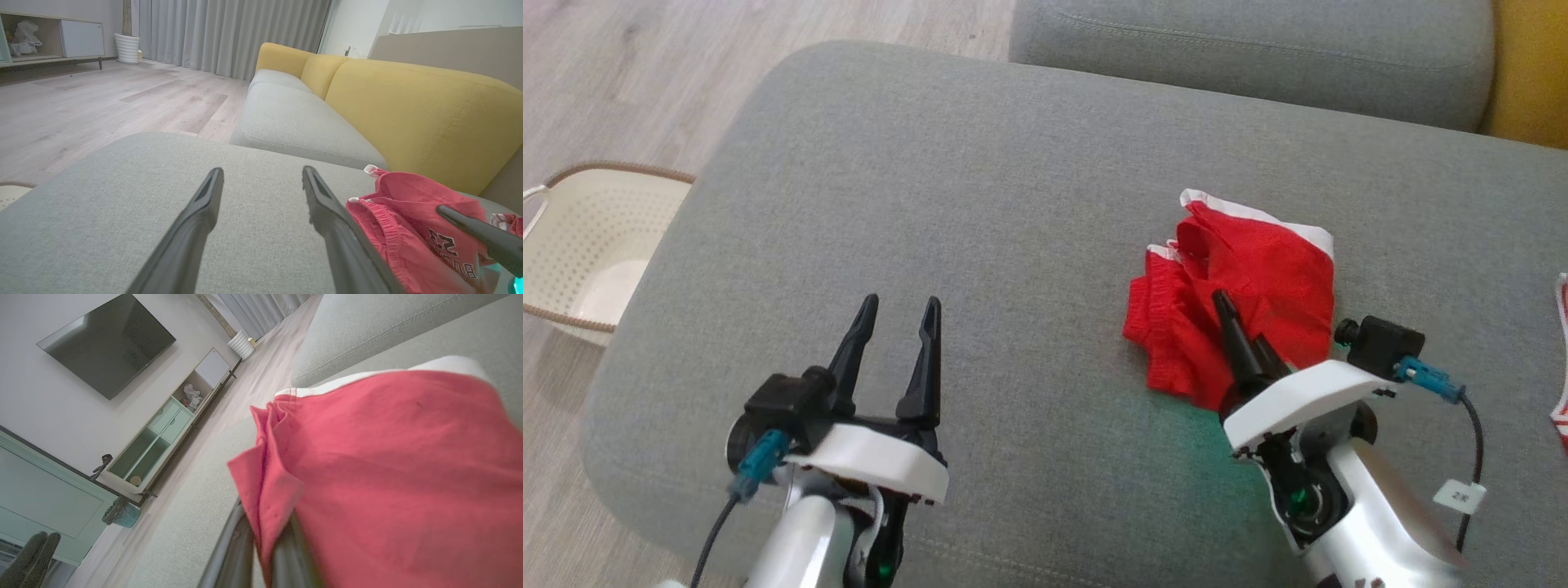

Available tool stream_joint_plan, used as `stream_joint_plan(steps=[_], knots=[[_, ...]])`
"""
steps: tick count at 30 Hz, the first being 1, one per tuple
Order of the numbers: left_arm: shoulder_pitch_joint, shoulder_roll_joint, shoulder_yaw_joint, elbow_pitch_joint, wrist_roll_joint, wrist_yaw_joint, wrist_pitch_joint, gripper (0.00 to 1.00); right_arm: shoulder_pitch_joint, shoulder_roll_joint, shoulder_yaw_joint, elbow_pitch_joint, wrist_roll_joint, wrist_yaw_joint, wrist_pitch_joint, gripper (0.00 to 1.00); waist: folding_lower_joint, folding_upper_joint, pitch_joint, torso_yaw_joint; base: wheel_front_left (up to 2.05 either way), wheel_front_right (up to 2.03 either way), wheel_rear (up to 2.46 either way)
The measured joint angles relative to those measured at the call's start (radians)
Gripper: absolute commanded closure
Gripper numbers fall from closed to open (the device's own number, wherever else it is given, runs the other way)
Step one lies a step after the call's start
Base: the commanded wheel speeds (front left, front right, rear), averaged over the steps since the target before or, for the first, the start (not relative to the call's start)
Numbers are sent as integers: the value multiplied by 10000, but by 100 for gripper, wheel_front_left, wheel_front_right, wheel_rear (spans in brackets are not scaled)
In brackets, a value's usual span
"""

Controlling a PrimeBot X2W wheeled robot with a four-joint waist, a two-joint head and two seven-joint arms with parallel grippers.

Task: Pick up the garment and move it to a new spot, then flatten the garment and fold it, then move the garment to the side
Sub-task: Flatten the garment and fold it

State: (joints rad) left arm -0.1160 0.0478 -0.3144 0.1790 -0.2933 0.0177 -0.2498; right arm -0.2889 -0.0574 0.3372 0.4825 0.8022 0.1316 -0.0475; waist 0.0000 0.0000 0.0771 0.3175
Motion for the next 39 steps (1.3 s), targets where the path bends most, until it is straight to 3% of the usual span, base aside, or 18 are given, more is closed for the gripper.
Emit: stream_joint_plan(steps=[4,5,6,7,16,26,34,39], knots=[[120,0,-4,4,-2,6,0,0,0,0,309,100,153,0,-54,100,0,0,64,116,0,0,0],[118,0,-6,4,-2,12,0,0,-3,0,385,157,163,-2,-54,93,0,0,87,139,0,0,0],[118,0,-15,4,-4,13,0,0,-4,0,466,222,157,0,-48,16,0,0,110,161,0,0,0],[118,0,-29,4,-8,15,0,0,-11,-21,581,286,98,0,-36,0,0,0,134,181,0,0,0],[110,0,-270,2,-209,100,0,0,-390,-405,1588,543,-1221,0,-291,0,0,0,418,346,0,0,0],[-1,0,-332,0,-353,194,0,0,-925,-387,1845,2077,-1935,0,127,0,0,0,717,445,0,0,0],[-54,0,-234,4,-334,230,0,0,-1182,-418,1981,1678,-1964,-2,-376,0,0,0,557,-13,0,0,0],[-53,0,-2,-123,-209,165,0,0,-1192,-811,1453,872,-2322,-2,-708,0,0,0,329,-590,0,0,0]])
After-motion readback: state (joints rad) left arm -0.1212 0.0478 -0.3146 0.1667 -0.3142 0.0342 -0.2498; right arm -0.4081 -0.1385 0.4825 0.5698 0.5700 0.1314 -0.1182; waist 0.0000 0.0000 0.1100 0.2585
